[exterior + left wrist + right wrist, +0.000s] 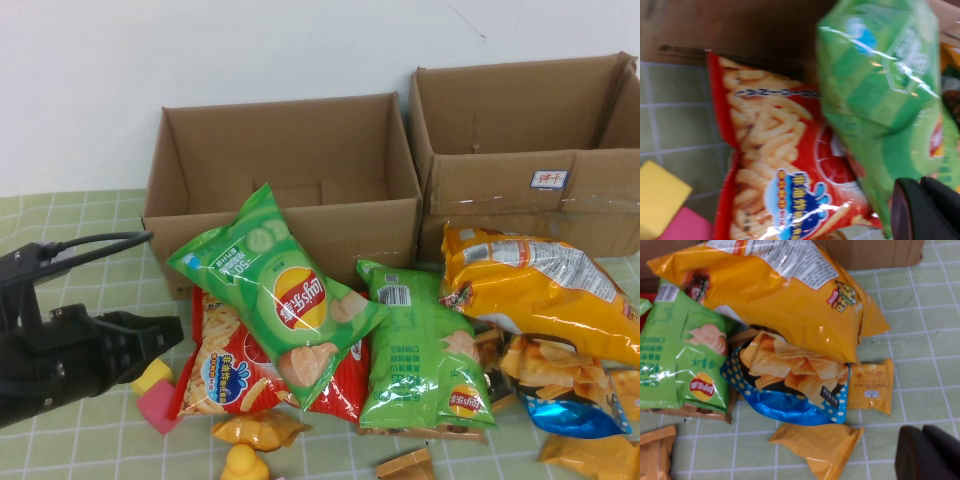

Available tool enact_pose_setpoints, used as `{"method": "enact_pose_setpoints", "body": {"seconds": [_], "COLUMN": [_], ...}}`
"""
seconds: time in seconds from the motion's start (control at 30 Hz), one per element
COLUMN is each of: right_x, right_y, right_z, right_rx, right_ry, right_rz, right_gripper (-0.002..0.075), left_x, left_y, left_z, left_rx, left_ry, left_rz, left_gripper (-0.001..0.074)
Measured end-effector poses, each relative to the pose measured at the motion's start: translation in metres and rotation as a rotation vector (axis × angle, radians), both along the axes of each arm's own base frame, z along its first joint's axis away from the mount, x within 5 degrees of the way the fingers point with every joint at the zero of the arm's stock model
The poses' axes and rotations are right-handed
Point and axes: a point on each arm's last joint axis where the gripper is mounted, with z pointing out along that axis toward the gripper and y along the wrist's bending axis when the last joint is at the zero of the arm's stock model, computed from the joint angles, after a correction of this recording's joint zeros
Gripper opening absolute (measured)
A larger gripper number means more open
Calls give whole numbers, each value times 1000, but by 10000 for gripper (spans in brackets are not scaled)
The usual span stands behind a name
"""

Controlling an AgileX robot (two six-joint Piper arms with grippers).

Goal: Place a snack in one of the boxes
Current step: Pick up the potato chip

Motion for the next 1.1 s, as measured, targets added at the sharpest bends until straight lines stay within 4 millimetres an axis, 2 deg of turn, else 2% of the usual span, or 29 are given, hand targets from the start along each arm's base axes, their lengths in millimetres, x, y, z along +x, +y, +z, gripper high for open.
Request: {"method": "enact_pose_setpoints", "body": {"seconds": [0.73, 0.93, 1.03, 1.1], "right_x": [1, 2, 2, 2], "right_y": [0, -1, -1, -1], "right_z": [-2, -10, -9, -9], "right_rx": [-2, -3, -3, -3], "right_ry": [-8, -26, -38, -39], "right_rz": [-4, -15, -18, -18], "right_gripper": [-2, -2, -2, -2], "left_x": [-2, 0, 7, 14], "left_y": [-5, -4, -4, -4], "left_z": [3, 5, 7, 8], "left_rx": [-35, -8, -3, -10], "left_ry": [-21, -45, -52, -53], "left_rz": [-62, -67, -67, -75], "left_gripper": [-2, 0, 61, 188]}}
